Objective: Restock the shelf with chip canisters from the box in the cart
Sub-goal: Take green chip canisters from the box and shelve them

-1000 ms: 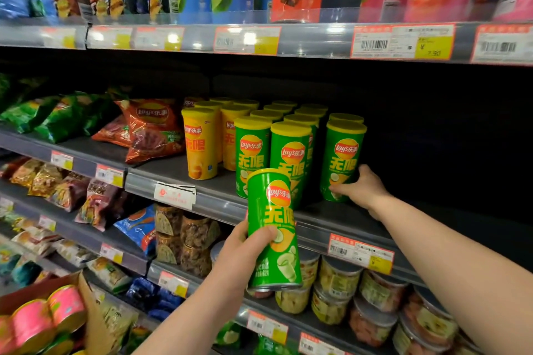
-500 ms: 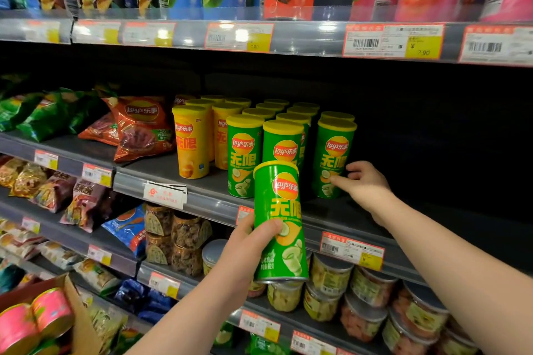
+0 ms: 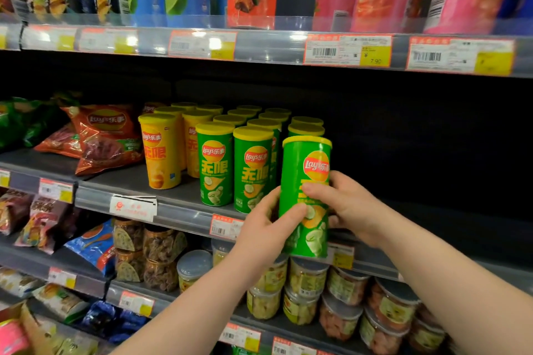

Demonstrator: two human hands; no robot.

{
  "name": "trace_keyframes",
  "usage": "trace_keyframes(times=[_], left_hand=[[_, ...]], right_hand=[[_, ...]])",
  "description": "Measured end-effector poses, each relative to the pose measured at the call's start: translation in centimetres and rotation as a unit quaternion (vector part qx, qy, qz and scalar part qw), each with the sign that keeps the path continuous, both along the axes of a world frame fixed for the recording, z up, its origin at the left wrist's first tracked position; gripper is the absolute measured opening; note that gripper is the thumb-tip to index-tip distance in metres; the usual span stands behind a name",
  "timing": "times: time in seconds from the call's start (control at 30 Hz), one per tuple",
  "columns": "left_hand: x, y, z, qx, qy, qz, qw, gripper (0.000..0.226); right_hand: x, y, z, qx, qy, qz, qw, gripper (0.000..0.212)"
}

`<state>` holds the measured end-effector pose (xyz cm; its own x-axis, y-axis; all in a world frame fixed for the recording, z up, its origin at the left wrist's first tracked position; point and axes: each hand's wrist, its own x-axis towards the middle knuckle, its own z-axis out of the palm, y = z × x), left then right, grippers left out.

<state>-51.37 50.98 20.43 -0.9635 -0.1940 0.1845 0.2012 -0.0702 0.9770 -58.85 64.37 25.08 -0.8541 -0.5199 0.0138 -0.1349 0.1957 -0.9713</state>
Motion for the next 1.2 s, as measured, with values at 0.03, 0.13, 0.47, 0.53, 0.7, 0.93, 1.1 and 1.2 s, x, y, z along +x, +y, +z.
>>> trace_keyframes(times=[0.03, 0.13, 0.47, 0.53, 0.7, 0.93, 1.1, 1.2], left_hand=[[-0.4, -0.3, -0.3, -0.052, 0.011, 0.02, 0.998, 0.034], [-1.3, -1.9, -1.5, -0.358, 0.02, 0.108, 0.927, 0.07], [-1.7, -3.7, -5.2, -0.653, 0.063, 0.126, 0.745, 0.06], [-1.6, -3.8, -5.5, -0.652, 0.07, 0.125, 0.744, 0.06], [-1.4, -3.8, -5.5, -0.649, 0.066, 0.119, 0.748, 0.063], [-1.6, -3.7, -5.6, -0.658, 0.064, 0.126, 0.739, 0.066], [-1.5, -3.8, -5.6, -0.669, 0.055, 0.125, 0.73, 0.074], [-1.4, -3.8, -5.6, -0.672, 0.053, 0.117, 0.73, 0.07]], right_hand=[[-0.4, 0.2, 0.2, -0.009, 0.01, -0.025, 1.0, 0.047], [-1.4, 0.3, 0.9, -0.03, 0.06, -0.094, 0.993, 0.05], [-3.3, -2.7, -0.9, 0.051, 0.146, -0.201, 0.967, 0.077], [-3.5, -3.1, -1.4, 0.068, 0.144, -0.189, 0.969, 0.08], [-3.5, -2.9, -2.9, 0.165, 0.149, -0.146, 0.964, 0.093], [-3.3, -2.7, -4.2, 0.191, 0.143, -0.152, 0.959, 0.081], [-3.6, -2.9, -4.4, 0.196, 0.15, -0.143, 0.959, 0.079], [-3.6, -2.9, -4.3, 0.202, 0.148, -0.147, 0.957, 0.078]])
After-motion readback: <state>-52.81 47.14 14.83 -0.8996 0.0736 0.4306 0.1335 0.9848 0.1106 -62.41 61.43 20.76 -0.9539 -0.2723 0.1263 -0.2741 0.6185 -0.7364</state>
